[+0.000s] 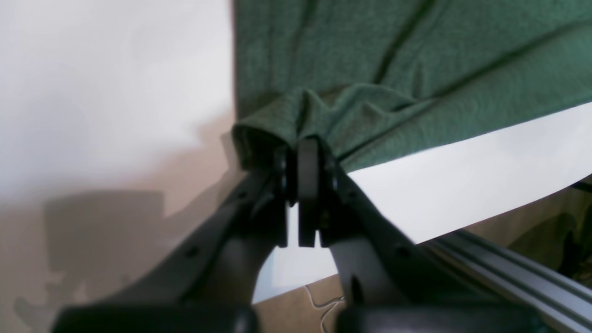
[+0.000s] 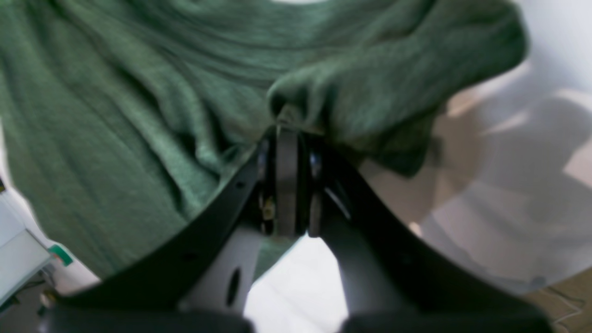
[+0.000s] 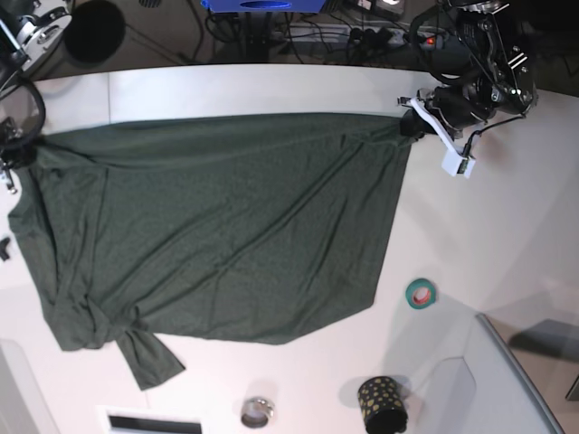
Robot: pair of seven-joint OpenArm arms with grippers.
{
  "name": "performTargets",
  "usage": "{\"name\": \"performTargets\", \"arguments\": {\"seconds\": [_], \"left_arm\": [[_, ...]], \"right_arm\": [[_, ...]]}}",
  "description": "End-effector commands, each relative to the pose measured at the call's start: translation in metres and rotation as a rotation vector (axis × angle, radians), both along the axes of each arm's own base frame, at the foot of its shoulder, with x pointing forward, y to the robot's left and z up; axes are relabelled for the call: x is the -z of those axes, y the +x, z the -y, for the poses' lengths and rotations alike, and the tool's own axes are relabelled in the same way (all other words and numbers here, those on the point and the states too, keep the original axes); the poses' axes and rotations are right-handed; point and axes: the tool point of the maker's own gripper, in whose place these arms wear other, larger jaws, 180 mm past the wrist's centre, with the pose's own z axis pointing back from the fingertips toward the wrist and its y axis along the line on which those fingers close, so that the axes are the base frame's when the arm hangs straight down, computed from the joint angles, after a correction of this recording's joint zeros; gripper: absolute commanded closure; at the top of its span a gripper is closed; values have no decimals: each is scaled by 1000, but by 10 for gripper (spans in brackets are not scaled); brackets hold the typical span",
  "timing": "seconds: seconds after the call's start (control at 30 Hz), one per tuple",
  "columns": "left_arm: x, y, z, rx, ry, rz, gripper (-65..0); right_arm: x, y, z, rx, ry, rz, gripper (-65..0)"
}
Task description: Layout the t-shirt on the table in an organized manner, then fold the t-shirt properly
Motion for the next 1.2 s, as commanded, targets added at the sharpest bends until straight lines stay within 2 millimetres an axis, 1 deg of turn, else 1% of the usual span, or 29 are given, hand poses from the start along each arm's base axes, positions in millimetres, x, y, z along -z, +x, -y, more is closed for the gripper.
{"name": "performTargets", "arguments": {"seconds": [0.0,0.17,0.23,0.27,0.37,0.43,0.5,0.57,0.63,0.73,0.8,0.87,0.93,1.0,1.03,1.1,1.13,1.17], "left_arm": [[-9,14,-2,5,-1,49,0],[-13,21,-2,6,1,67,0],[-16,26,-2,6,2,77,0],[-17,27,-6,7,10,79,0],[-20,30,-8,10,18,89,0],[-24,35,-9,7,23,105,-5],[-29,41,-11,6,28,124,-86],[-31,45,-11,3,25,135,-166],[-36,53,-11,1,23,154,-229],[-45,61,-10,8,32,187,-311],[-55,66,-9,14,45,219,-339],[-66,71,-10,21,62,253,-349],[-78,75,-14,22,87,286,-349],[-88,74,-30,-18,118,313,-346],[-89,68,-42,-49,134,308,-346],[-88,55,-62,-104,160,293,-342],[-90,52,-70,-114,174,293,-339],[-88,45,-76,-115,190,276,-319]], "right_arm": [[-19,23,15,-8,-36,57,-68],[-21,32,14,-36,-53,45,-287],[-25,33,22,-38,-82,37,-345],[-28,36,26,-41,-108,46,-351],[-39,45,35,-46,-172,83,-348],[-47,43,43,-41,-205,98,-348],[-60,48,47,-54,-247,126,-348],[-70,46,50,-69,-290,140,-348],[-81,48,52,-78,-326,162,-348],[-91,42,48,-101,-371,182,-348],[-101,38,48,-122,-414,194,-348],[-107,34,41,-145,-437,213,-348],[-121,33,32,-238,-499,252,-348],[-129,32,12,-409,-555,280,-348],[-130,30,1,-492,-572,290,-348],[-125,26,-19,-623,-579,293,-348],[-121,24,-25,-654,-574,290,-347],[-118,22,-29,-667,-570,291,-344]]}}
